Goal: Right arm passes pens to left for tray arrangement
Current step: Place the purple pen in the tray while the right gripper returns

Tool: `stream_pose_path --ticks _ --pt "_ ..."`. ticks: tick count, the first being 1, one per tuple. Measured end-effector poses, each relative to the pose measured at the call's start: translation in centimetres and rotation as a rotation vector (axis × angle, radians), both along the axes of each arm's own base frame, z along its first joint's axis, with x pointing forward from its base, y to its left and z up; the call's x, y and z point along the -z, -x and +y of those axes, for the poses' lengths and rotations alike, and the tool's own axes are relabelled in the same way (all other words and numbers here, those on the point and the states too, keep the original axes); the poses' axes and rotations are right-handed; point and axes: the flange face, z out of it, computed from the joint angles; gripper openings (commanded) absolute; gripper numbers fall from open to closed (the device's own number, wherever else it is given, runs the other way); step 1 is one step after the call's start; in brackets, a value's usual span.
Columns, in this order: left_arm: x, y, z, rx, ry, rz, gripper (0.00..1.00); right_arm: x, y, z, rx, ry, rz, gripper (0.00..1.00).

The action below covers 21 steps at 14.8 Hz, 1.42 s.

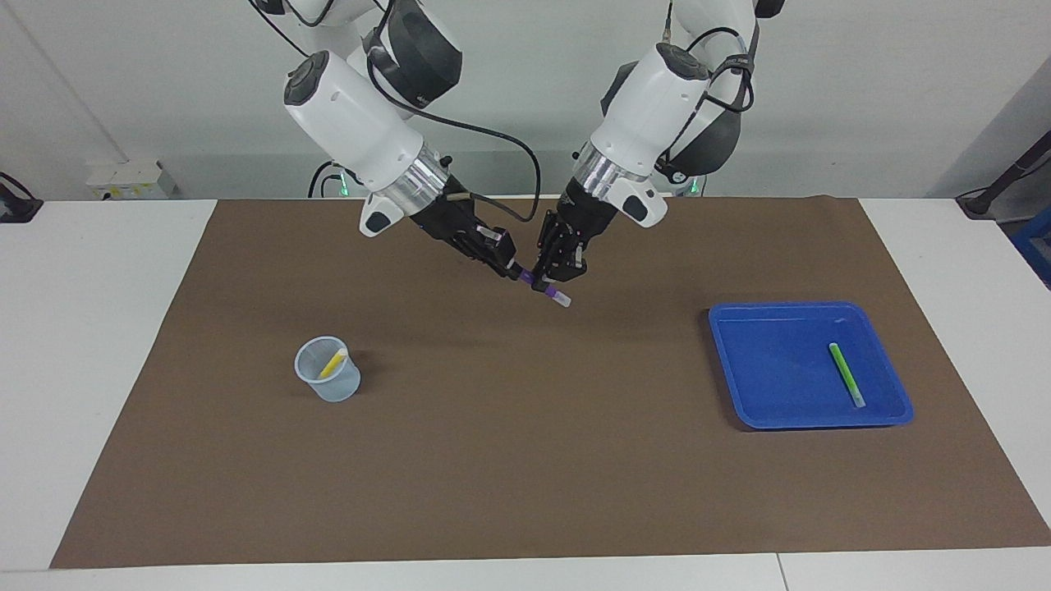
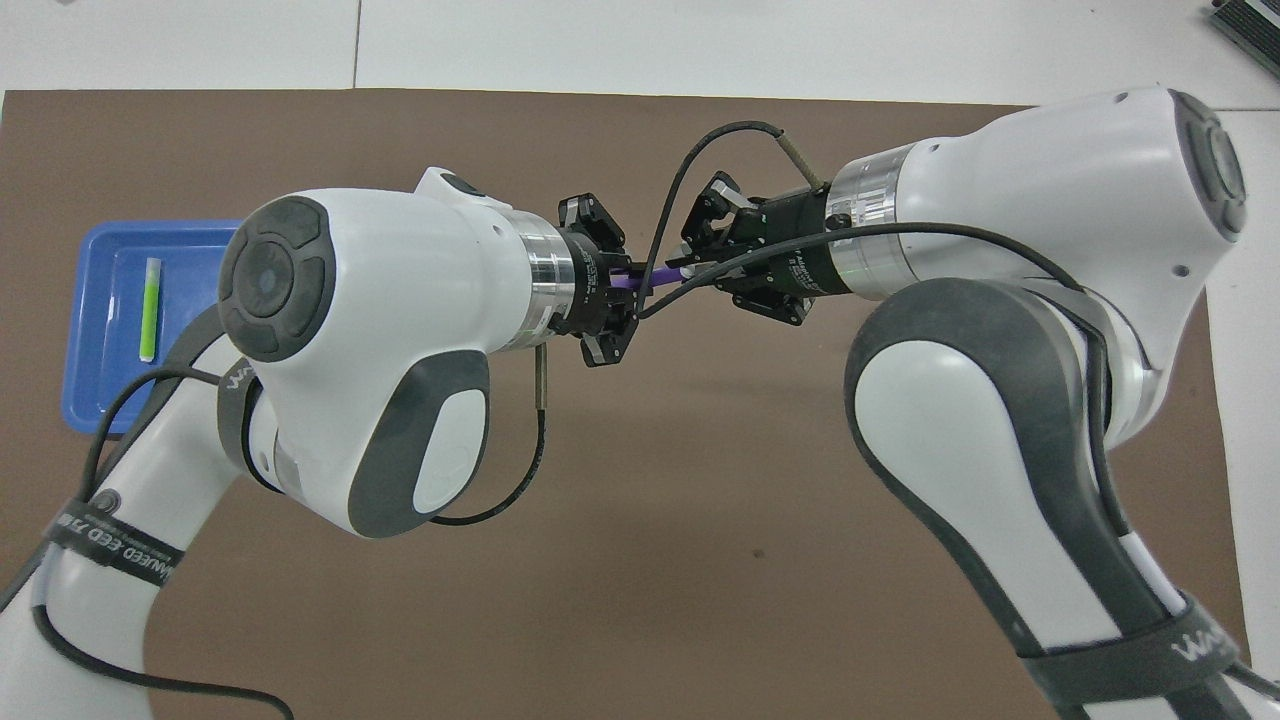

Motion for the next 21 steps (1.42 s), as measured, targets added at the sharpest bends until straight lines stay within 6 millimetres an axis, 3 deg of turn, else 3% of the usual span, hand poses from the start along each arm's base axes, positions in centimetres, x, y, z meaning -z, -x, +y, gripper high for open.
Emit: stream_pose_path --ticks 5,9,11,17,21 --pt "0.2 0.2 0.0 0.157 -0.048 -0.059 0.00 0.0 -0.1 -1.6 -0.064 0.100 -0.041 1.00" --pt "0.5 0.4 1.5 0.409 -0.137 -0.071 0.00 0.7 -0.7 -8.0 -0.334 0.192 -0.138 1.00" --pt "0.8 -0.1 3.4 0.512 -0.170 -0.072 0.00 2.3 -0.3 -11.2 -0.453 0.277 -0.161 1.00" --pt "1.8 -1.3 9.0 0.825 -0.340 -0.095 0.00 9.2 1.1 -16.2 -0.813 0.539 -0.176 1.00" --pt "2.2 -3.8 16.9 1.001 -0.366 -0.130 0.00 12.9 0.4 -17.2 -0.937 0.678 -0.181 0.95"
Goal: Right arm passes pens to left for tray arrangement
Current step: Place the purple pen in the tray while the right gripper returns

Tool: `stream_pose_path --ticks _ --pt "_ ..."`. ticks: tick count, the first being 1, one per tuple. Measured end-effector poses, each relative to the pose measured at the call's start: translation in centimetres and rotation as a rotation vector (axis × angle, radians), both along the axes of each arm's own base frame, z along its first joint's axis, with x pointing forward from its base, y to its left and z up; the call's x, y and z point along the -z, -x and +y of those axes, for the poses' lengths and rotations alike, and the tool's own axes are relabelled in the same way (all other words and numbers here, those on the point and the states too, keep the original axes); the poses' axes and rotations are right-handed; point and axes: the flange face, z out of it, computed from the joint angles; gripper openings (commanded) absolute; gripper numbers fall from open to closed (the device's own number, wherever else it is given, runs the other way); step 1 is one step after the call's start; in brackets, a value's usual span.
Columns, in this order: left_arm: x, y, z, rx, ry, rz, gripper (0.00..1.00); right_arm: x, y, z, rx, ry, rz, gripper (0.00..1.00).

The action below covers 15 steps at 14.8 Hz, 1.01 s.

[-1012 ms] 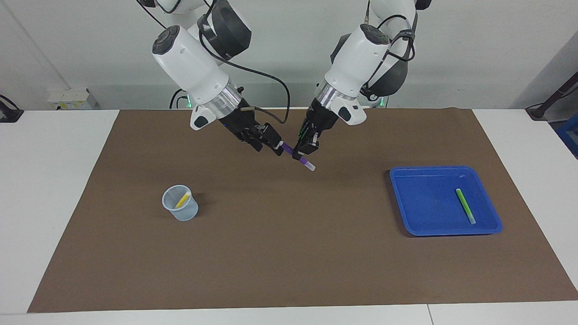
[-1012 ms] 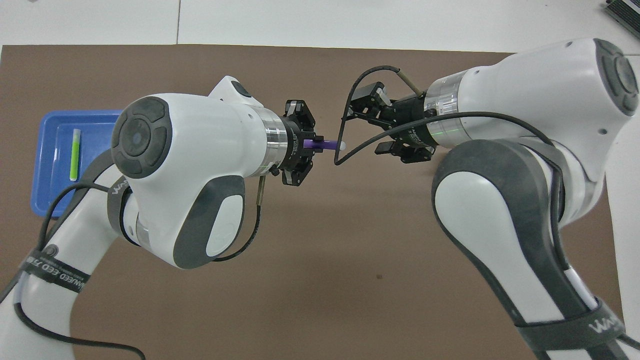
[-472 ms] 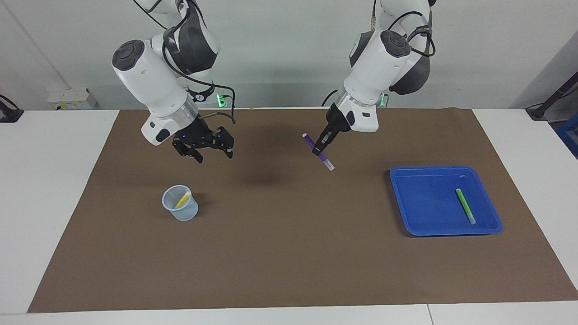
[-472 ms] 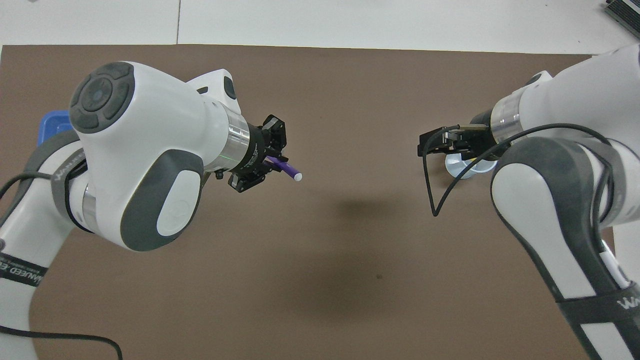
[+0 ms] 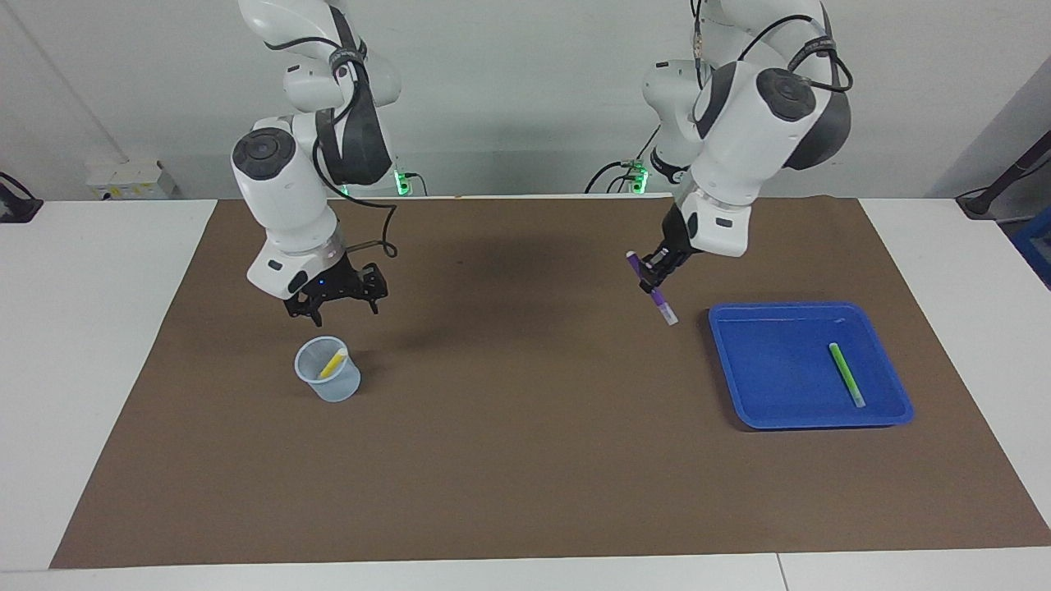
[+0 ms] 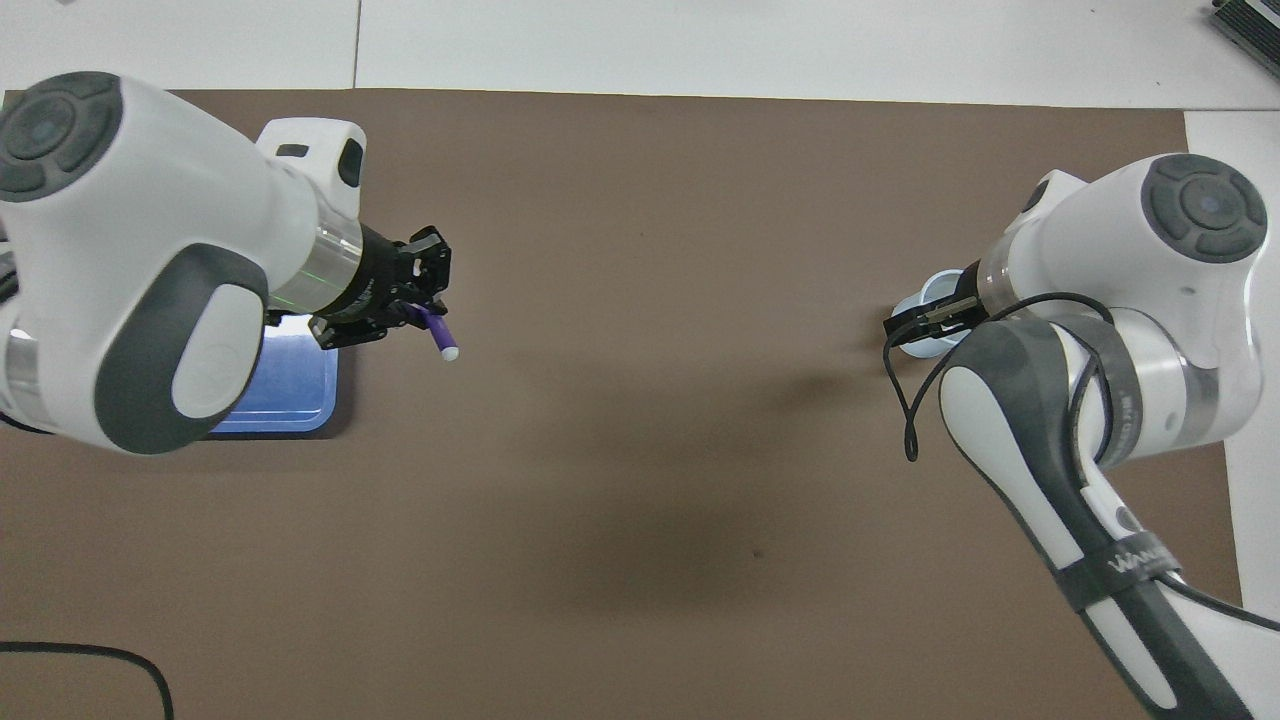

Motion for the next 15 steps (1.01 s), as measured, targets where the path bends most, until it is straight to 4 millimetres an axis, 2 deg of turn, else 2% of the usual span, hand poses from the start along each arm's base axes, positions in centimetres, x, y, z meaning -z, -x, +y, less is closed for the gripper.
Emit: stream_pose_path --ticks 2,6,9,10,12,13,15 --pt "0.5 -0.6 3.8 0.092 -0.005 -0.002 0.00 1.5 -0.5 -0.1 -0.054 0.043 -0.002 0.91" --pt "1.0 -1.6 10.8 0.239 -0.008 -0.039 0.00 3.5 -1.2 -0.2 -0.128 0.094 -0.003 0.77" --pt "1.3 -2.3 16.7 0.373 -0.046 -0.086 0.00 4.4 -1.6 -0.1 -0.138 0.096 -0.017 0.73" --pt "1.7 -2.5 17.9 0.395 -0.057 -0.102 0.00 4.8 -1.8 0.0 -0.140 0.095 -0.023 0.72" --pt "3.0 -3.1 18.9 0.422 -0.075 -0.137 0.00 5.9 -2.1 0.0 -0.143 0.093 -0.022 0.64" --pt "4.0 -3.4 19.5 0.439 -0.083 -0.153 0.00 6.3 -2.2 0.1 -0.143 0.093 -0.018 0.57" --pt "6.4 -4.1 21.9 0.477 -0.092 -0.177 0.00 6.5 -2.2 0.1 -0.144 0.093 -0.015 0.52"
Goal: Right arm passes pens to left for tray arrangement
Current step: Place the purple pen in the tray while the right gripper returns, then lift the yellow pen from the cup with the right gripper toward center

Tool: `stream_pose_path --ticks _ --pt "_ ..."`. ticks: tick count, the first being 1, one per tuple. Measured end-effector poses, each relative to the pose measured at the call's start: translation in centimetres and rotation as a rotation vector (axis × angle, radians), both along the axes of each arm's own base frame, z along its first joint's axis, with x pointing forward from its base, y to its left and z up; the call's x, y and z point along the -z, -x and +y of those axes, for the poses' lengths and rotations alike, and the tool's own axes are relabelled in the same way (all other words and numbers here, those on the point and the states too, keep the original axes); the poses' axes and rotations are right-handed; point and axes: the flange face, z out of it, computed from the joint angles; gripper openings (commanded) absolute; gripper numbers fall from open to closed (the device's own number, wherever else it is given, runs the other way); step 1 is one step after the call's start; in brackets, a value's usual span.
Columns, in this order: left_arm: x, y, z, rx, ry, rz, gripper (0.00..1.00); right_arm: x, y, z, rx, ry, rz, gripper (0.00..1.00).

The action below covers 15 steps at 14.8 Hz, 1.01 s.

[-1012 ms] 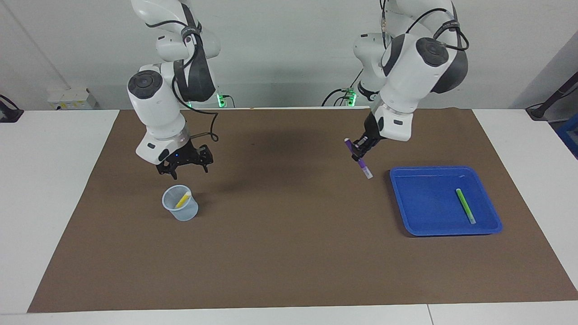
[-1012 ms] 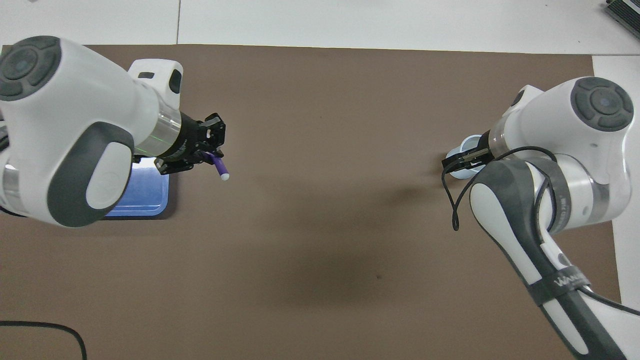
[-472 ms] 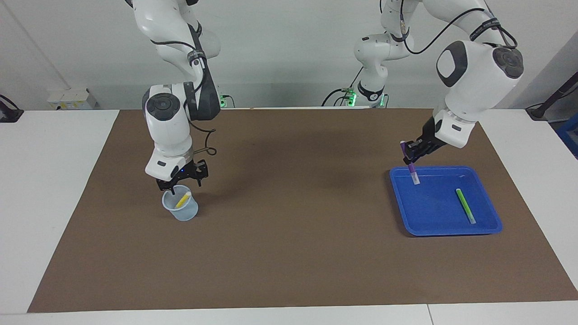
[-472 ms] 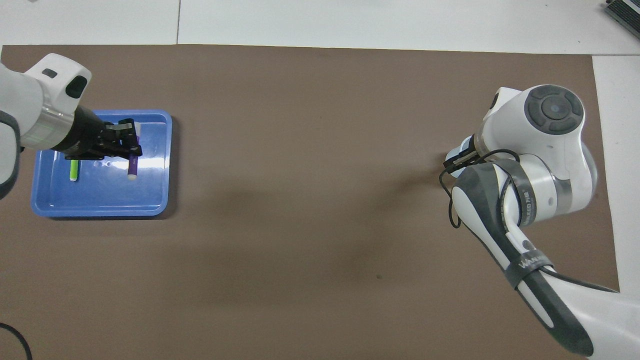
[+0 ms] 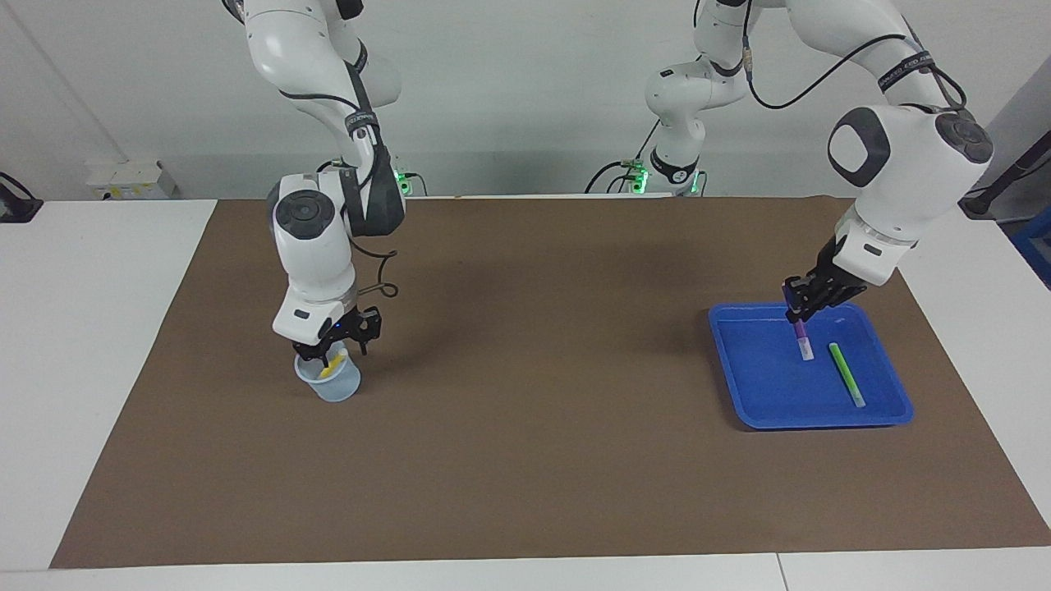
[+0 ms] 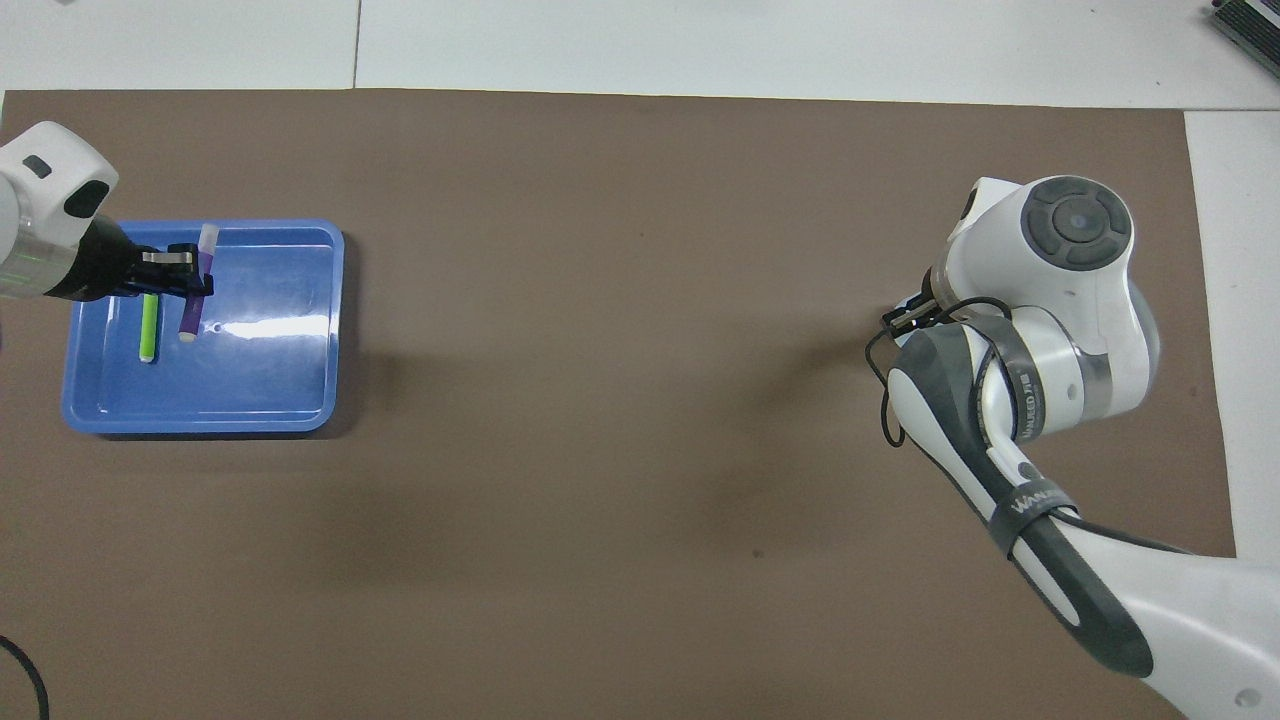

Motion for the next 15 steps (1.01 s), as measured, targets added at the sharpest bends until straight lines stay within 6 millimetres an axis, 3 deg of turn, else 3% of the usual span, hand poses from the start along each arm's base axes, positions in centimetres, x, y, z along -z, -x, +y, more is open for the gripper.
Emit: stream_pose_path --ticks 2,6,10,15 --pt "2.4 -0.8 2.5 0.023 -0.040 -0.012 0.00 -0.2 -0.1 0.0 0.000 0.000 -0.004 0.51" --pt "8.0 -2.4 4.6 0.013 -0.054 -0.024 0.00 -1.2 -0.5 0.0 0.004 0.001 -0.007 0.51" --pt "12.8 -1.7 5.9 -0.008 -0.050 -0.022 0.00 -1.7 -0.6 -0.2 0.008 0.003 -0.007 0.51" --pt "14.7 -0.8 5.8 0.011 -0.051 -0.019 0.00 -1.7 -0.6 -0.2 0.009 0.003 -0.005 0.39"
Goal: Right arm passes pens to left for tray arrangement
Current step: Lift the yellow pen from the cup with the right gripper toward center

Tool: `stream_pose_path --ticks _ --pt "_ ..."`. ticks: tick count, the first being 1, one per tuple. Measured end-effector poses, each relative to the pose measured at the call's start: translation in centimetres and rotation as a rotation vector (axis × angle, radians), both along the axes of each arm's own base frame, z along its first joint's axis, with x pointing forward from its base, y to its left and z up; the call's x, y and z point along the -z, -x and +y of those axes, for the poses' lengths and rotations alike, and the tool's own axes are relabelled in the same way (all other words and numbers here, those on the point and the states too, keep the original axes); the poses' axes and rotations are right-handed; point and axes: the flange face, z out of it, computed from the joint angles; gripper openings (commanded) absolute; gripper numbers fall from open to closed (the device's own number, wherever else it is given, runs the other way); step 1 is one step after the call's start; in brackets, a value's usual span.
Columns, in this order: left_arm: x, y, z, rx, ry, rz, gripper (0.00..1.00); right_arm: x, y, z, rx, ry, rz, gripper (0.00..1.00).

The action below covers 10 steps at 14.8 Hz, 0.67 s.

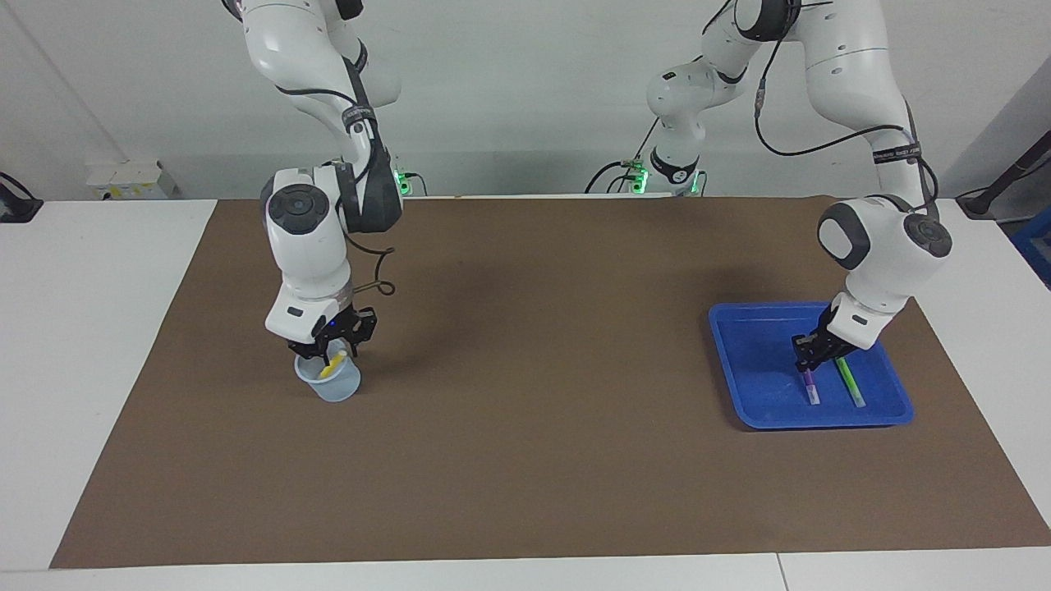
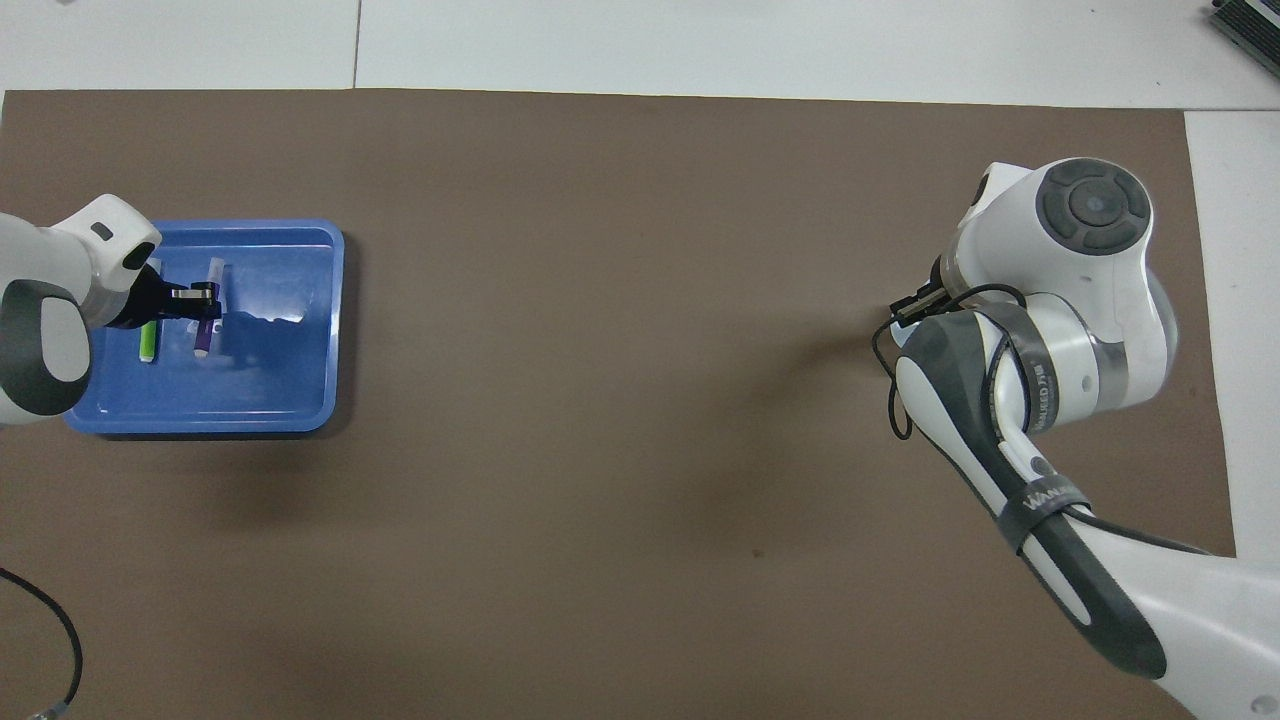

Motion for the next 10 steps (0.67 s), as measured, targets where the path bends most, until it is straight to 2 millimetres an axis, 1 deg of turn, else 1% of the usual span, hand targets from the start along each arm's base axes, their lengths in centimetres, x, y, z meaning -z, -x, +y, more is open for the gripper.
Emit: stream_pose_path --ticks 3,4,5,7,8,9,10 --pt "0.2 0.1 0.0 0.016 -0.003 -0.008 0.00 0.0 0.0 -0.1 0.002 0.000 0.002 0.34" --pt "0.3 0.1 0.1 0.021 -0.005 -0.015 0.00 0.1 0.0 -0.3 0.004 0.001 0.003 0.30" --pt "0.4 0.2 0.1 0.024 -0.007 -0.022 0.00 0.1 0.0 -0.5 0.007 0.001 0.004 0.21" --pt "0.6 0.4 0.0 0.026 -0.009 -0.033 0.00 0.0 0.0 -0.6 0.008 0.002 0.006 0.09" --pt "0.7 0.4 0.0 0.027 -0.010 -0.037 0.00 -0.4 -0.1 -0.7 0.001 0.003 0.001 0.09" --pt "0.7 0.4 0.0 0.028 -0.010 -0.038 0.13 -0.7 0.0 -1.0 -0.005 0.005 0.009 0.09" --pt "0.7 0.4 0.0 0.028 -0.010 -0.039 0.23 -1.0 0.0 -1.5 -0.011 0.007 0.015 0.09"
